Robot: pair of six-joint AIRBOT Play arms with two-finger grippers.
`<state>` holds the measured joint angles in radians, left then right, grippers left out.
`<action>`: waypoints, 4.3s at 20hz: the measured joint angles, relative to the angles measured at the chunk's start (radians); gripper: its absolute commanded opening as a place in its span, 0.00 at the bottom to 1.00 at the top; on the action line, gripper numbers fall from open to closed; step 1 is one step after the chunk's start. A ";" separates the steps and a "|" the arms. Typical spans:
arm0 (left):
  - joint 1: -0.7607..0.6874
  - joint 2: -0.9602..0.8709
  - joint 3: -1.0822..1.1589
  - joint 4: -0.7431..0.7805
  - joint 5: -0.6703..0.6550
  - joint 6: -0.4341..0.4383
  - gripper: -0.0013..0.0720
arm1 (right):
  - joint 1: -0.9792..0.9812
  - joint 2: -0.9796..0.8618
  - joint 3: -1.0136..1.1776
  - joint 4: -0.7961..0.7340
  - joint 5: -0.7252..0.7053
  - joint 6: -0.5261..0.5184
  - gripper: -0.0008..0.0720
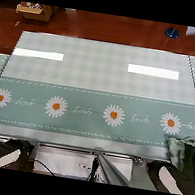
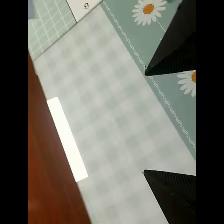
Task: Fold the shirts.
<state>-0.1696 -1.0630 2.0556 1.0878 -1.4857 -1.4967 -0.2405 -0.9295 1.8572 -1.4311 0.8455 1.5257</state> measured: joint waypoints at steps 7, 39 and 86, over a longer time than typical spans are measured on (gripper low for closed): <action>0.000 0.155 -0.044 -0.003 -0.074 0.000 0.99 | 0.031 -0.011 -0.077 0.398 0.418 -0.027 0.04; 0.005 0.179 -1.065 -0.025 -0.094 0.245 1.00 | 0.229 -0.193 -0.454 -0.151 0.532 -0.130 0.75; 0.146 -0.479 -1.321 -0.564 0.198 0.588 0.05 | 0.131 -0.291 -0.999 0.436 0.413 -0.336 0.74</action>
<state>-0.0231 -1.5421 0.7341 0.5236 -1.2873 -0.9085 -0.1097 -1.2209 0.8581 -0.9951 1.2587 1.1896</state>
